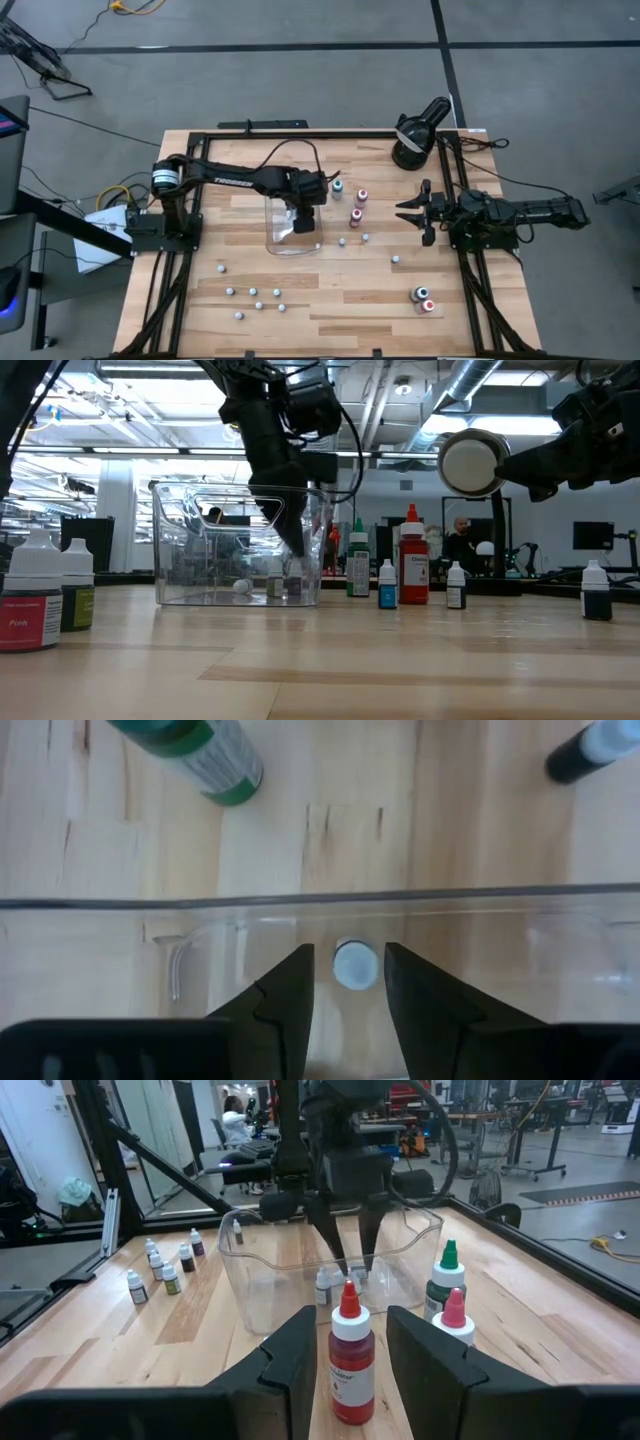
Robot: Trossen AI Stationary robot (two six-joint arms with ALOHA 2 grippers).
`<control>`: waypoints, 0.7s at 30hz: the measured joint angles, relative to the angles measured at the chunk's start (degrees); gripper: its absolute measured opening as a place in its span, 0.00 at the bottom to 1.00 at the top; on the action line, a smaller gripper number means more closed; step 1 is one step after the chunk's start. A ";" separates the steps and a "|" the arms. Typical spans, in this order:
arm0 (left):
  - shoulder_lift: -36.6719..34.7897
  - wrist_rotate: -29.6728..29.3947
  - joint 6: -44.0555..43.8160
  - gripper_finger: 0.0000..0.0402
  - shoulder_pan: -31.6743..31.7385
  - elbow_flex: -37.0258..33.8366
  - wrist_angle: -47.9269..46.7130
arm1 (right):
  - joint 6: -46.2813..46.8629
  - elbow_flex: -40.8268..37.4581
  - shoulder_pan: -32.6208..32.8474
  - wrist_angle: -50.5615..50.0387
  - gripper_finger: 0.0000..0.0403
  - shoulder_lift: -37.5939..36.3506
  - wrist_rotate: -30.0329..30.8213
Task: Pick & Place food coloring
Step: Put the top small black food coloring bottle into the transparent bin
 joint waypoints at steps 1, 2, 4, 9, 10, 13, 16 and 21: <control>-0.32 0.13 0.00 0.29 -0.07 0.00 -0.11 | 0.01 0.01 0.00 0.00 0.28 0.00 0.01; -0.71 0.14 -0.05 0.29 -0.19 0.00 -0.23 | 0.01 0.00 0.01 0.00 0.28 0.00 0.00; -1.78 0.16 -0.92 0.29 -0.36 0.00 -0.50 | 0.00 0.01 0.01 0.00 0.28 0.00 0.00; -5.94 0.16 -2.86 0.29 -1.17 0.00 -2.01 | 0.01 0.00 0.00 0.00 0.28 0.00 0.00; -7.00 0.16 -2.77 0.29 -1.41 0.00 -2.28 | 0.00 0.01 0.00 0.00 0.28 0.00 0.00; -10.51 0.16 -0.54 0.29 -2.28 0.00 -4.09 | 0.00 0.00 0.00 0.00 0.28 0.00 0.00; -14.18 0.12 4.08 0.29 -3.47 0.00 -7.33 | 0.01 0.00 0.01 0.00 0.28 -0.01 0.00; -19.00 0.16 12.66 0.29 -6.12 0.02 -14.39 | 0.00 0.02 0.02 -0.02 0.28 0.00 0.00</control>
